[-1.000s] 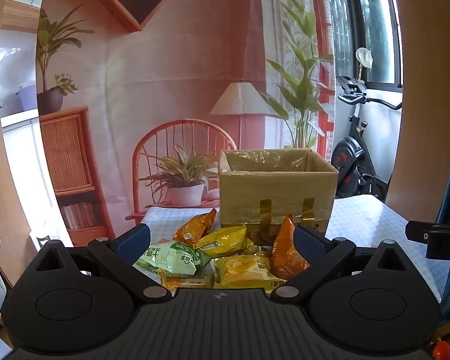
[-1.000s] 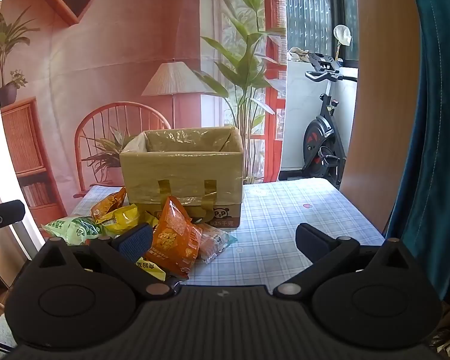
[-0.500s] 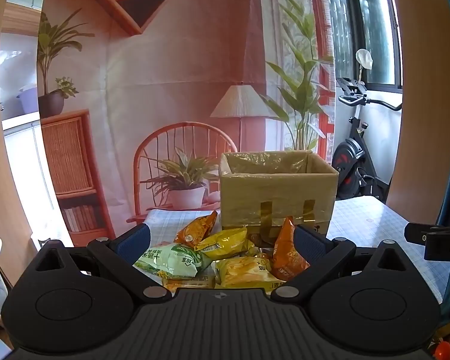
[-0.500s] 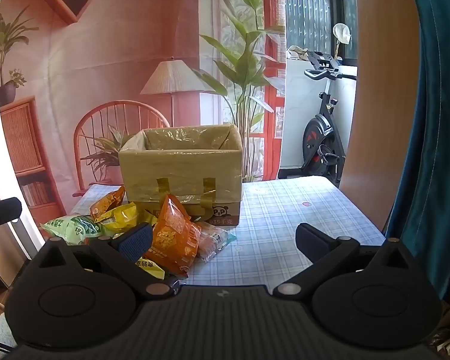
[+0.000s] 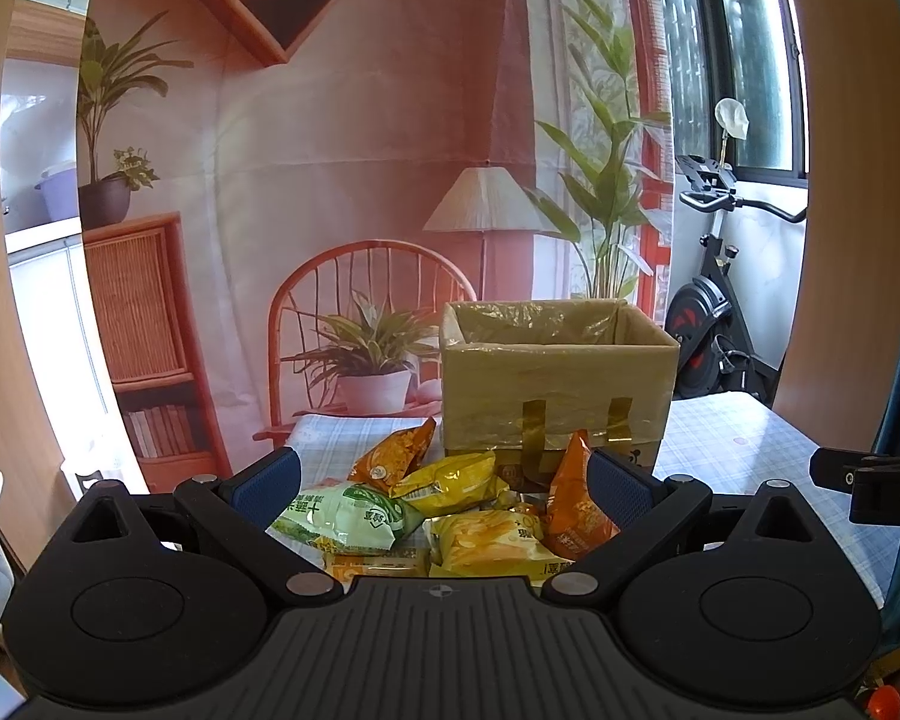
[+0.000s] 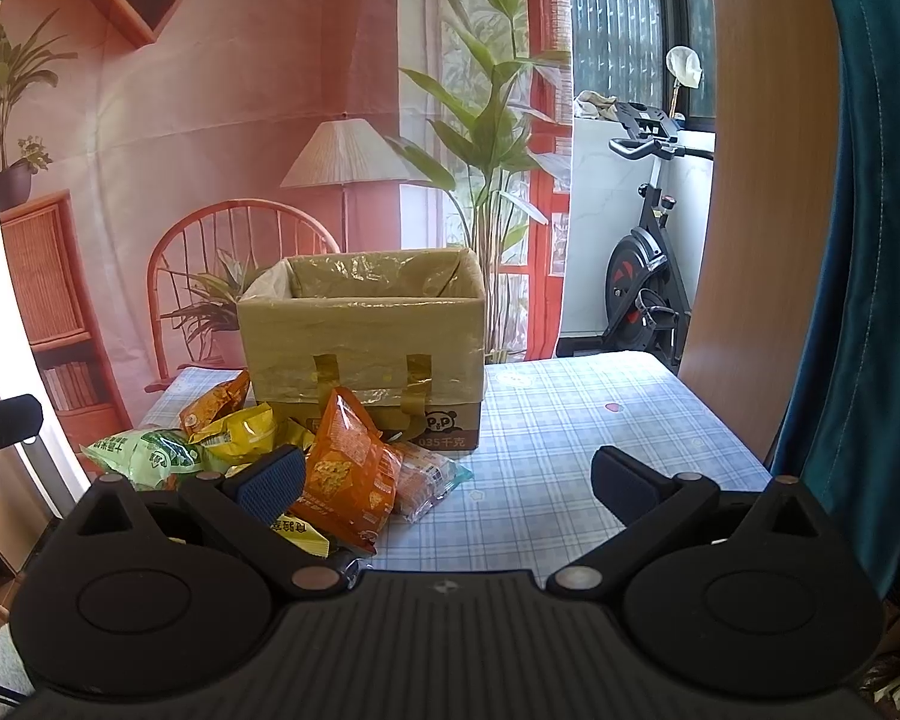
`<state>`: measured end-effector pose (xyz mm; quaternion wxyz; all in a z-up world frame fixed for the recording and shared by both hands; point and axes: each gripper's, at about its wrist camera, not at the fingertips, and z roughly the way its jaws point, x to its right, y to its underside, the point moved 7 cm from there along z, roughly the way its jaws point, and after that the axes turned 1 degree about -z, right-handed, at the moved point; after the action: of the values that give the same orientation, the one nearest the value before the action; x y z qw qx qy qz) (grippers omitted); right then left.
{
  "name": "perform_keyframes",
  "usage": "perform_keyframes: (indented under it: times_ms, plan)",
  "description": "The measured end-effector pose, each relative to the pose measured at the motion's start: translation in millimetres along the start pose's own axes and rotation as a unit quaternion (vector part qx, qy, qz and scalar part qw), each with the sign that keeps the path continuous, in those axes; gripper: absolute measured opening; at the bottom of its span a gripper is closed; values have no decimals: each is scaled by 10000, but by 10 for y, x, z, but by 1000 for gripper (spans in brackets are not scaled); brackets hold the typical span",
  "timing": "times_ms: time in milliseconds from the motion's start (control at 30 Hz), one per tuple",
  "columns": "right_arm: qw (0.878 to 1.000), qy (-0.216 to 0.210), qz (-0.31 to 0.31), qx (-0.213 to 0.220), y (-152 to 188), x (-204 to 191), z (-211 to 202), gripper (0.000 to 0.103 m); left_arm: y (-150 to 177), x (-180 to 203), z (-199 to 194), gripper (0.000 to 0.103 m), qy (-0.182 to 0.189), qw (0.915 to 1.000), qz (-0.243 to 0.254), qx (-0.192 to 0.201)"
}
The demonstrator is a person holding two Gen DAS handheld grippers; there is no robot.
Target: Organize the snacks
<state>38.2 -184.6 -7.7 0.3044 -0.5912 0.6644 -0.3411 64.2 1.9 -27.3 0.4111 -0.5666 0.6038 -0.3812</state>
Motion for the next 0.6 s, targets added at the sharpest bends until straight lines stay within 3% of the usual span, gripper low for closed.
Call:
perform_keyframes:
  times_ms: [600]
  plan:
    - [10000, 3, -12, -22, 12, 3, 3, 103, 11, 11, 3, 102, -10, 10000, -13, -11]
